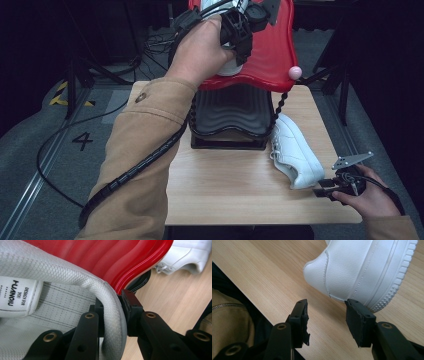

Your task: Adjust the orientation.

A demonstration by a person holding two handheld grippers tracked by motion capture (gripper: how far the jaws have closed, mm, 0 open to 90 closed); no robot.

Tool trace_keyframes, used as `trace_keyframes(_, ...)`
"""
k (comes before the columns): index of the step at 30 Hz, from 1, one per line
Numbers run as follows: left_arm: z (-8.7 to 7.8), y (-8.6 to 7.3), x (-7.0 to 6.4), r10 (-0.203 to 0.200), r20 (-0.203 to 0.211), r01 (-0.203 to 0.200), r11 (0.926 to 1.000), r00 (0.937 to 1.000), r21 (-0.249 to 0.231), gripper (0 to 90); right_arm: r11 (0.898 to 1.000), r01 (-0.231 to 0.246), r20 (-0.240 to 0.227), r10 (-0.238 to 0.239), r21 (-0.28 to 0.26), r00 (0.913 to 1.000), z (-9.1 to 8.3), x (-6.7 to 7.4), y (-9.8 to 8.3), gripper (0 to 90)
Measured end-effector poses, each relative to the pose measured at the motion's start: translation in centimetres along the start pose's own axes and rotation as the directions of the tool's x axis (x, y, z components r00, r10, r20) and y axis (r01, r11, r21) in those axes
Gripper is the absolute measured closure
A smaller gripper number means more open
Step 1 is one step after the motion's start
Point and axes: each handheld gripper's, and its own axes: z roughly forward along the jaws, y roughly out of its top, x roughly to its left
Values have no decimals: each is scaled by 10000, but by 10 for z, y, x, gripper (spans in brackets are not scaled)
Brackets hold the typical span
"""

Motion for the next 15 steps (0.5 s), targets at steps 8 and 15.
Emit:
trace_keyframes(8, 0, 1, -1, -207, 59, 207, 9998, 9998, 59, 770, 10000, -15, -30, 15, 27, 10000, 1, 1, 0, 534)
trace_keyframes(15, 0, -1, 0, -139, -101, 139, 9999, 9999, 0, 736, 10000, 6, -9, -6, -7, 10000, 0, 1, 0, 533)
